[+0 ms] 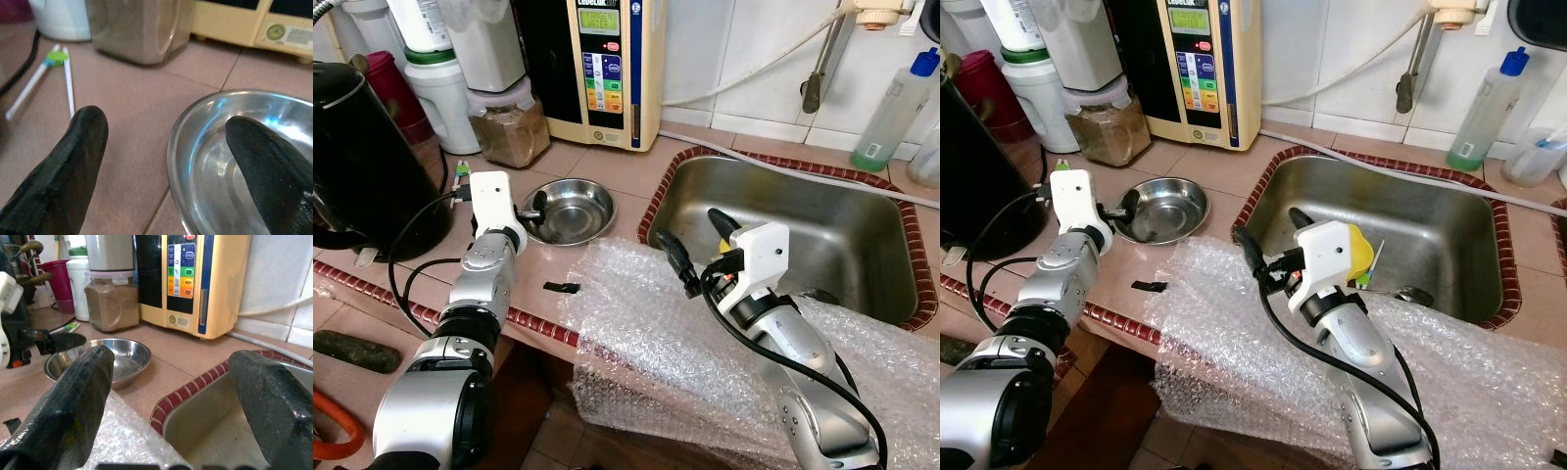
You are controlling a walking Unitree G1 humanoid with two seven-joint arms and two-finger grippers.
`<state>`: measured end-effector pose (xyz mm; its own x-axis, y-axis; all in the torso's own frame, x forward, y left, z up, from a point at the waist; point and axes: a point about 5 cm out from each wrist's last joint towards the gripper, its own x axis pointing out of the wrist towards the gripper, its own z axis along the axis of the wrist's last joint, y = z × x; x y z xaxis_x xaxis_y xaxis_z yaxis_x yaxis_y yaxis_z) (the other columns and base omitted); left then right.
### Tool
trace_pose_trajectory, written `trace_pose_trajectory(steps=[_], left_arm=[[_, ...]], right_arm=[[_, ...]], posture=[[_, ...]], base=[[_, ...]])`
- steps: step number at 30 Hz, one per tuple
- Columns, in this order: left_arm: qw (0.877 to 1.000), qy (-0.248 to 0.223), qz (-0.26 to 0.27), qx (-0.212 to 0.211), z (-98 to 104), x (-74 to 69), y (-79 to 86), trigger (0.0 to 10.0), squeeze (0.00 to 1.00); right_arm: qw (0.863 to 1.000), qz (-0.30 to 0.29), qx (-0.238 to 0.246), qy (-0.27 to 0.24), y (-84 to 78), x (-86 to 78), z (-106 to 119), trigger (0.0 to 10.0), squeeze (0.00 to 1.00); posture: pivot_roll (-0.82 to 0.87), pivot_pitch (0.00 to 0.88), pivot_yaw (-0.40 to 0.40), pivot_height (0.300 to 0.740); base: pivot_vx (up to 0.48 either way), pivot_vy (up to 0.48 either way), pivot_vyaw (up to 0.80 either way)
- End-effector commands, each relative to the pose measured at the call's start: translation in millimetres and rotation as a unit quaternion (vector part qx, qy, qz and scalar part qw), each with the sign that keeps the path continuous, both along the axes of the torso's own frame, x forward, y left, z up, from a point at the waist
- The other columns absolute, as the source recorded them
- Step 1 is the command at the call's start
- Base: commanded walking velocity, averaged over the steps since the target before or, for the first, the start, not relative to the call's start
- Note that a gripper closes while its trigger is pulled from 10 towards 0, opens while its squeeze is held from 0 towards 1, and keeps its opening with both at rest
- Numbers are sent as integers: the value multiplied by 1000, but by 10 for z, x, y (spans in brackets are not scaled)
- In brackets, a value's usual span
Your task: Kitchen organization
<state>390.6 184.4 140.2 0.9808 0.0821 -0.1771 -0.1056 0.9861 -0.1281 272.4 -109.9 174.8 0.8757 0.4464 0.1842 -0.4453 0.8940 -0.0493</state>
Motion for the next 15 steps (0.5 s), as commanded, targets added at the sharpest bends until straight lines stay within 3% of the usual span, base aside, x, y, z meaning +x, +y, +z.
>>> trace_pose_trajectory(steps=[1,2,3,4,6,10,15], left_arm=[[999,33,-7,-40,-31,19,-37,10000,0],[998,43,-10,-52,-48,19,-51,7686,0],[997,53,-17,-58,-64,19,-70,3255,0],[996,62,-28,-61,-79,18,-93,471,0],[995,73,-36,-65,-94,19,-114,0,0],[993,94,-43,-63,-116,13,-108,0,0],[993,100,-58,-31,-124,3,-61,0,0]], right_arm=[[1000,12,-4,-2,44,-40,22,10000,0],[1000,14,-6,-2,51,-45,23,10000,0],[1000,17,-9,-2,59,-53,24,10000,0],[1000,19,-13,-2,67,-58,25,10000,0],[1000,23,-16,-1,76,-67,25,10000,0],[999,31,-23,2,96,-78,14,10000,0],[999,39,-34,8,108,-94,-15,10000,0]], posture=[[-76,58,75,740],[-76,58,75,740],[-76,58,75,740],[-77,57,77,740],[-78,56,78,740],[-79,52,86,740],[-75,47,86,740]], base=[[0,0,0],[0,0,0],[0,0,0],[0,0,0],[0,0,0],[0,0,0],[0,0,0]])
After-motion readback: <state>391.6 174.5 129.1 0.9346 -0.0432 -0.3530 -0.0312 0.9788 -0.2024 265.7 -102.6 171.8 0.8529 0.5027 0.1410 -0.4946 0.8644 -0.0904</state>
